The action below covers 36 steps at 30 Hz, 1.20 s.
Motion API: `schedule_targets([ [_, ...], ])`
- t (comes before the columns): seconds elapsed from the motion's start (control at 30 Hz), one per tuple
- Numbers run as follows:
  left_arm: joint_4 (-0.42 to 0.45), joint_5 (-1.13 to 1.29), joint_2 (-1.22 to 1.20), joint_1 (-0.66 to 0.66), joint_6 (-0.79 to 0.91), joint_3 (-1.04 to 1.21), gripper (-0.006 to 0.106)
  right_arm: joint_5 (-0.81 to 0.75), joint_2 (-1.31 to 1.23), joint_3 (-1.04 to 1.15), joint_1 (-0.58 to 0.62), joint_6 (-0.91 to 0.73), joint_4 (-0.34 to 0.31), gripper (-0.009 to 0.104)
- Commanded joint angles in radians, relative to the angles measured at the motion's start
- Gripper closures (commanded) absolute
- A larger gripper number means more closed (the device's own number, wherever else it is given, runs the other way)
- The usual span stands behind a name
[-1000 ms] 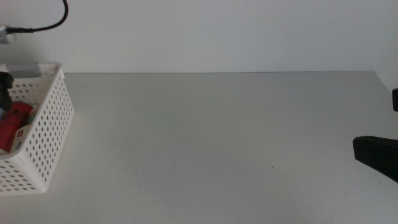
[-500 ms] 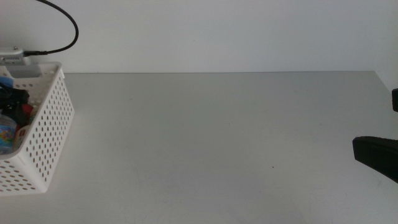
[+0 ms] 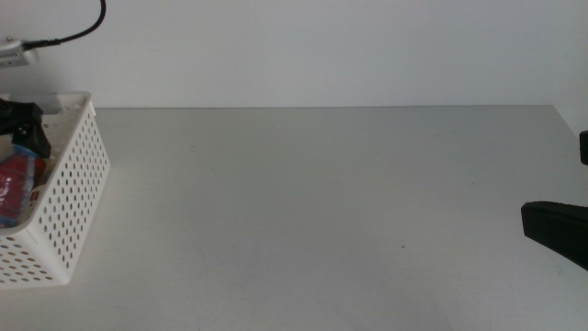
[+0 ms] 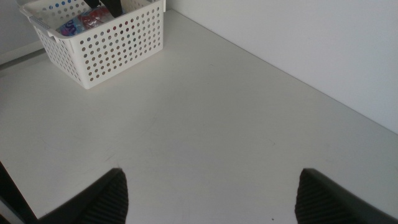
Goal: Use arms to grab the bottles and put them into the dustbin to the left of the table.
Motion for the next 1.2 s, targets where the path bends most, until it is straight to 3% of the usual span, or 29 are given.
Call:
schedule_targets([
  [0.0, -0.059, -0.007, -0.094, -0.004, -0.022, -0.033, 0.008, -0.069, 0.000, -0.021, 0.004, -0.007, -0.002, 0.022],
  [0.17, -0.089, 0.039, -0.183, -0.004, -0.095, -0.033, 0.008, -0.069, 0.000, -0.021, 0.004, -0.007, -0.002, 0.022],
  [0.3, -0.166, 0.126, -0.245, -0.014, -0.097, -0.033, 0.008, -0.069, 0.000, -0.021, 0.004, -0.007, -0.002, 0.022],
  [0.4, -0.163, 0.155, -0.302, -0.020, -0.096, -0.033, 0.008, -0.069, 0.000, -0.021, 0.004, -0.007, -0.002, 0.022],
  [0.87, -0.087, 0.146, -0.590, -0.200, -0.064, -0.010, 0.008, -0.069, 0.000, -0.021, 0.004, -0.007, -0.002, 0.022],
  [1.17, -0.005, -0.095, -0.868, -0.314, -0.079, 0.180, 0.008, -0.069, 0.000, -0.021, 0.004, -0.007, -0.002, 0.022],
])
